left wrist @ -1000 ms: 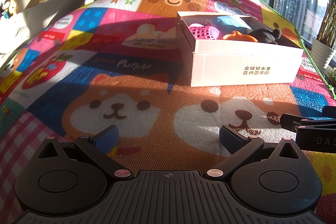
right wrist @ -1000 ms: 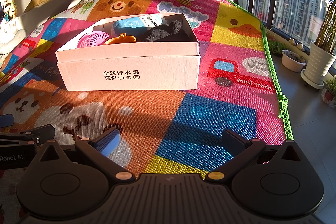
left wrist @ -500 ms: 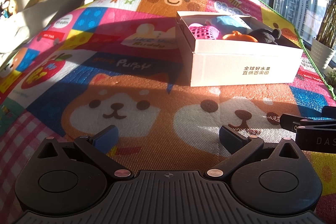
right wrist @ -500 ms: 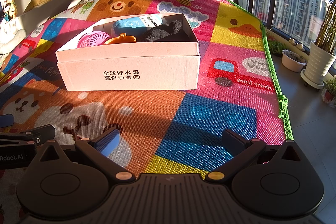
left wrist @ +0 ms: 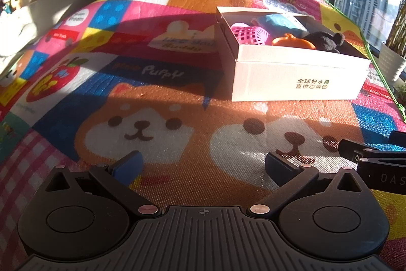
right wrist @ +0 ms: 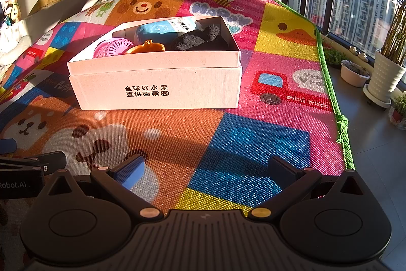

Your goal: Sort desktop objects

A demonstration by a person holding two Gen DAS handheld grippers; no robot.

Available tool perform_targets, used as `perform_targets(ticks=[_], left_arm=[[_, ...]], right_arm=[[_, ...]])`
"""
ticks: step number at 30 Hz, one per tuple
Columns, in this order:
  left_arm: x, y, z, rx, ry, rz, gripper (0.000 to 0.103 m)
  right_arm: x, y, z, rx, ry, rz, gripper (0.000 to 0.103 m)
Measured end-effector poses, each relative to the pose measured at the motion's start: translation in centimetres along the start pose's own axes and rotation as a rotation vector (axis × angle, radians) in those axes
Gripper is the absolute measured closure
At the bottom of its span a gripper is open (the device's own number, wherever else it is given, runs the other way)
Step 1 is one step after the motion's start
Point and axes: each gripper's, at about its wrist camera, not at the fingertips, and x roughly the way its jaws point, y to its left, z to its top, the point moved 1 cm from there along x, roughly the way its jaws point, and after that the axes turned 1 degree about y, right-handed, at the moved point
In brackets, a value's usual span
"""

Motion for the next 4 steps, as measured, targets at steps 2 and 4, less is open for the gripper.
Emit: perform_targets(ticks=[2, 4], left_arm=[[-0.03, 0.20, 0.03, -0.003, 0.000, -0.007, 0.000], [-0.05, 0.30, 0.04, -0.002, 0.002, -0.012, 0.000]], right_arm=[[-0.02, -0.02, -0.03, 0.001, 0.000, 0.001, 0.000], [0.00, 0.02, 0.01, 0.000, 0.000, 0.000, 0.000]])
